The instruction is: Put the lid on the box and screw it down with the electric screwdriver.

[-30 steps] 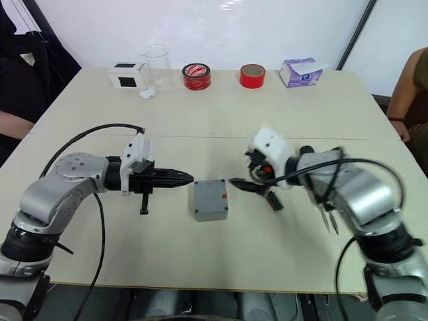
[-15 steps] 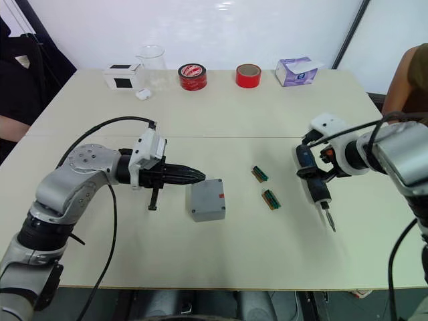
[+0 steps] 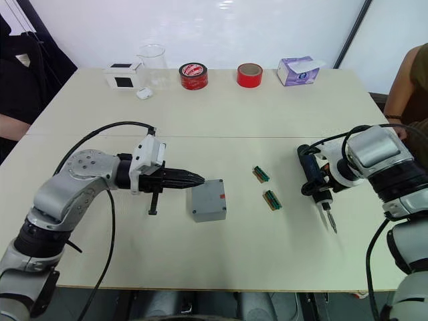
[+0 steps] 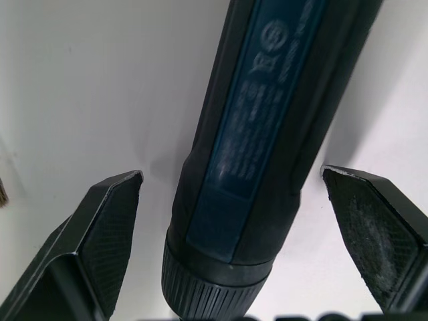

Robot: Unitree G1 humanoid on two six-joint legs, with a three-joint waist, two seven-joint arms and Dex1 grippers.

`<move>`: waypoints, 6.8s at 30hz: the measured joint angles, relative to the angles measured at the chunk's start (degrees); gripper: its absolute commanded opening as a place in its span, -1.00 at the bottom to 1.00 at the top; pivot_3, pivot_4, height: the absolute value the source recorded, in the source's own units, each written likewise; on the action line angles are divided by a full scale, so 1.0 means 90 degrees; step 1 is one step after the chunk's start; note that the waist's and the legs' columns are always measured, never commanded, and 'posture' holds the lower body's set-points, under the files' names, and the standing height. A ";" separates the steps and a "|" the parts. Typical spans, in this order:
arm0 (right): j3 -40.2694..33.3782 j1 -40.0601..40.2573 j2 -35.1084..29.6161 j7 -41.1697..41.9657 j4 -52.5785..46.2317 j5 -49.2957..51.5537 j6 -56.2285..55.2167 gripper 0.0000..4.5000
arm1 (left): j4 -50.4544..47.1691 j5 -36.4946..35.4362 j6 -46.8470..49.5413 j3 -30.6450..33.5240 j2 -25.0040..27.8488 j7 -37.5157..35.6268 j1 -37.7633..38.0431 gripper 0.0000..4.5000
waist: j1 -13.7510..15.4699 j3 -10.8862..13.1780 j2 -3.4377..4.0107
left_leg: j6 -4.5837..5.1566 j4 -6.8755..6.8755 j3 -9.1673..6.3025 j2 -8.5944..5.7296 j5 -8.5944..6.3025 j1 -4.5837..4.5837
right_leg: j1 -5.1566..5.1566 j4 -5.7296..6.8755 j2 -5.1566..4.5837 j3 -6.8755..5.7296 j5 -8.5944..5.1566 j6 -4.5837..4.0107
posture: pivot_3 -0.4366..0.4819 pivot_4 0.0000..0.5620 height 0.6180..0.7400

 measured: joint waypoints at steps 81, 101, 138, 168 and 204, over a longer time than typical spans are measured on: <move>-0.2883 0.4441 0.4279 -0.2178 -0.5543 0.0163 -0.6876 -0.18 | 0.2183 0.1354 -0.1092 -0.1056 -0.0510 -0.1067 -0.0511 -1.00 | 0.0007 0.0018 0.0031 | -0.0002 -0.0004 -0.0006 -0.0003 0.0001 0.0076 | 0.0079 0.0007 0.0003 -0.0015 -0.0004 -0.0002 | -0.05 -0.47 1.00; -0.2695 0.4627 0.4053 -0.2392 -0.5705 0.0152 -0.6567 -0.18 | 0.2310 0.1562 -0.1275 -0.1084 -0.0508 -0.0990 -0.0499 -1.00 | 0.0009 -0.0045 -0.0029 | -0.0002 -0.0009 -0.0013 0.0001 0.0001 0.0117 | 0.0116 0.0006 0.0002 -0.0011 -0.0016 -0.0023 | -0.05 -0.47 1.00; -0.2657 0.4478 0.3895 -0.2726 -0.5715 0.0279 -0.5976 -0.18 | 0.2283 0.1764 -0.1433 -0.1129 -0.0519 -0.0920 -0.0321 -1.00 | 0.0010 -0.0184 -0.0057 | -0.0003 -0.0107 -0.0022 0.0018 -0.0002 0.0217 | 0.0216 -0.0100 -0.0057 -0.0022 -0.0039 -0.0049 | -0.05 -0.47 1.00; -0.4019 0.1653 -0.0372 -0.4190 -0.3309 0.3365 0.0903 -0.18 | 0.0366 -0.0104 0.0327 0.0360 0.0008 -0.0819 -0.0846 -1.00 | -0.0008 0.0023 0.0016 | 0.0017 -0.0097 -0.0010 -0.0015 -0.0010 -0.0017 | -0.0005 -0.0100 -0.0023 -0.0019 -0.0016 -0.0002 | -0.05 -0.47 1.00; -0.4816 0.3888 -0.2548 0.0652 -0.3933 0.1834 -0.2996 1.00 | -0.0346 -0.0743 0.1041 0.1373 0.1876 -0.0238 0.0557 -0.34 | 0.0026 0.0031 0.0009 | 0.0015 -0.0094 -0.0004 0.0003 -0.0010 -0.0001 | 0.0009 -0.0098 -0.0002 -0.0018 -0.0014 0.0012 | -0.05 -0.47 1.00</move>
